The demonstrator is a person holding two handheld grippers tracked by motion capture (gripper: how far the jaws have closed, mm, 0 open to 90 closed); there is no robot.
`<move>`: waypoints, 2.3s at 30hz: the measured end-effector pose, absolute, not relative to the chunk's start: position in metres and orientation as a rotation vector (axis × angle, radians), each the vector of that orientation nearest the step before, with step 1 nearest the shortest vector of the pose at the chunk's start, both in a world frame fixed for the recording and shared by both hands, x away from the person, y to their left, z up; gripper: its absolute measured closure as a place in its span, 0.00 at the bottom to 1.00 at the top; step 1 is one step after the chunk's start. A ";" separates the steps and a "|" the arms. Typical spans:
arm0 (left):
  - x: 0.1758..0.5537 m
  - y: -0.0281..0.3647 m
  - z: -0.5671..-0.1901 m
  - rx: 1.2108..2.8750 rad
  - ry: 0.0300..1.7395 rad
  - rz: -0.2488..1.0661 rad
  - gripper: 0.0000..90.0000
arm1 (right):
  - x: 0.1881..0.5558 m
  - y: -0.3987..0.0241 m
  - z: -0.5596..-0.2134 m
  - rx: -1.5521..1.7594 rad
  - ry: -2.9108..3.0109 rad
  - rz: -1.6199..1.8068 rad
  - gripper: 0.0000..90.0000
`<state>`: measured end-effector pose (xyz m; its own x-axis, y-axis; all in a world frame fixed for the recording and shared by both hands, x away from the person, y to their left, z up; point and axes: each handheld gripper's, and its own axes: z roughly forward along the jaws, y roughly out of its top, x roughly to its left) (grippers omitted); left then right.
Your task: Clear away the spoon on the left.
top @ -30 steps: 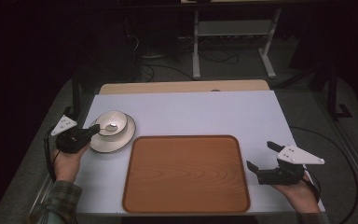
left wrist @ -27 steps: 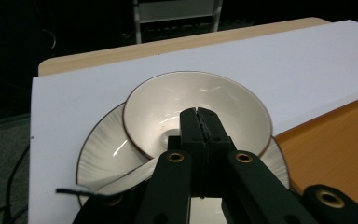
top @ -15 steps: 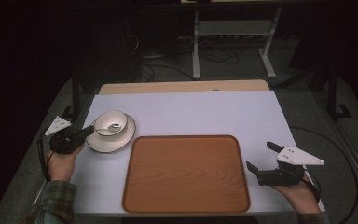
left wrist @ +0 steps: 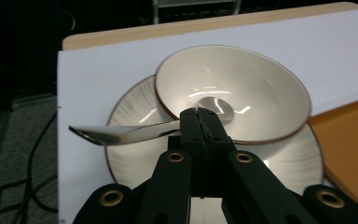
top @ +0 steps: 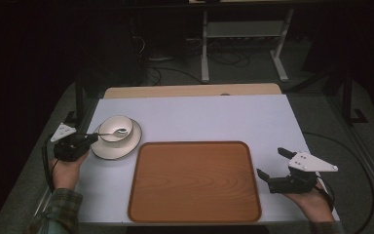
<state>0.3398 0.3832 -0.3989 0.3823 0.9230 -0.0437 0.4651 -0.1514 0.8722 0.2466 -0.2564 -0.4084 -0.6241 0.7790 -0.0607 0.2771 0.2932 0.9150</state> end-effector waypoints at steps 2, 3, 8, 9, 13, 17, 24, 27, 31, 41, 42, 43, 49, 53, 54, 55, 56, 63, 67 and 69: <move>0.342 0.384 -0.398 1.765 1.229 0.663 1.00 | 0.247 -0.256 -0.409 0.941 2.062 1.305 0.02; 0.344 0.384 -0.398 1.767 1.242 0.670 1.00 | 0.247 -0.256 -0.409 0.941 2.062 1.305 0.02; 0.352 0.387 -0.398 1.741 1.264 0.679 1.00 | 0.247 -0.256 -0.409 0.939 2.062 1.303 0.02; 0.353 0.388 -0.398 1.736 1.268 0.685 1.00 | 0.247 -0.256 -0.409 0.940 2.062 1.303 0.02; 0.358 0.391 -0.398 1.716 1.275 0.685 1.00 | 0.247 -0.256 -0.409 0.943 2.063 1.302 0.02; 0.363 0.394 -0.398 1.708 1.283 0.682 1.00 | 0.247 -0.256 -0.410 0.944 2.068 1.305 0.02; 0.370 0.397 -0.398 1.688 1.298 0.676 1.00 | 0.247 -0.256 -0.410 0.946 2.071 1.306 0.02; 0.368 0.397 -0.398 1.694 1.296 0.679 0.99 | 0.247 -0.256 -0.411 0.942 2.074 1.305 0.02; 0.359 0.395 -0.396 1.694 1.303 0.677 0.92 | 0.247 -0.256 -0.411 0.944 2.073 1.312 0.02; 0.354 0.398 -0.400 1.683 1.353 0.635 0.64 | 0.246 -0.257 -0.411 0.940 2.073 1.314 0.02; 0.354 0.398 -0.400 1.683 1.353 0.635 0.63 | 0.246 -0.257 -0.411 0.940 2.073 1.314 0.02; 0.357 0.398 -0.400 1.676 1.358 0.635 0.61 | 0.247 -0.256 -0.411 0.942 2.075 1.313 0.02; 0.372 0.397 -0.404 1.644 1.358 0.585 0.59 | 0.247 -0.257 -0.411 0.943 2.074 1.312 0.02; 0.378 0.395 -0.404 1.642 1.353 0.579 0.62 | 0.247 -0.257 -0.411 0.948 2.073 1.309 0.02; 0.379 0.395 -0.404 1.641 1.352 0.574 0.65 | 0.246 -0.258 -0.411 0.949 2.071 1.309 0.02; 0.380 0.394 -0.403 1.644 1.355 0.571 0.65 | 0.246 -0.258 -0.411 0.949 2.071 1.309 0.02; 0.381 0.394 -0.403 1.641 1.354 0.572 0.67 | 0.246 -0.258 -0.411 0.949 2.070 1.309 0.02; 0.382 0.394 -0.402 1.614 1.334 0.565 0.76 | 0.246 -0.259 -0.412 0.953 2.069 1.309 0.02; 0.382 0.392 -0.402 1.613 1.328 0.570 0.79 | 0.246 -0.258 -0.412 0.950 2.072 1.307 0.02; 0.382 0.391 -0.401 1.614 1.318 0.573 0.79 | 0.246 -0.258 -0.412 0.949 2.072 1.307 0.02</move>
<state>0.3824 0.3912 -0.4005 0.3114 0.9294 -0.1982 0.4885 0.0224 0.8723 0.2462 -0.2581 -0.4119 -0.6262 0.7779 -0.0522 0.2880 0.2930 0.9117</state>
